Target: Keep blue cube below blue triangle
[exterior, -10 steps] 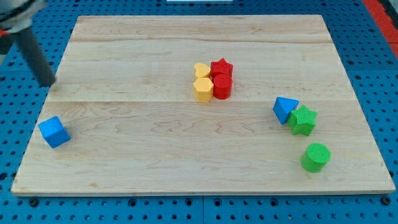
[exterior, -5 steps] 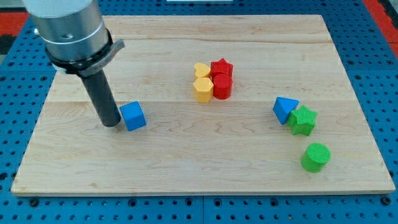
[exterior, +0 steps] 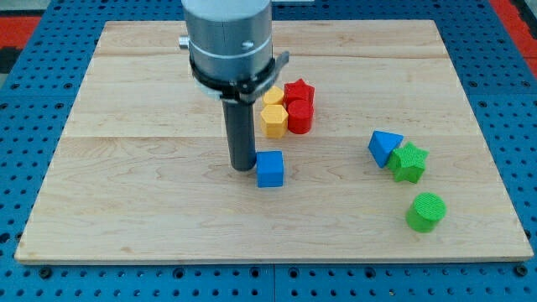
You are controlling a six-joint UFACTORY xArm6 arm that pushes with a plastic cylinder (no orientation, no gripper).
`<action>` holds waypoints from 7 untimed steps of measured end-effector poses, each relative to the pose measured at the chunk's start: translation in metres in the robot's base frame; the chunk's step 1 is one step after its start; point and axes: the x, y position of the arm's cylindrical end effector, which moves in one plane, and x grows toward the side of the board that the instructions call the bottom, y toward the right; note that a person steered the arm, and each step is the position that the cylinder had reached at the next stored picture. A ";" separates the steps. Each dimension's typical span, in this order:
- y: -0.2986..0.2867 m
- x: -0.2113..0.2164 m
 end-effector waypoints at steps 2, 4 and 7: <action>0.055 0.006; 0.010 -0.033; 0.129 0.028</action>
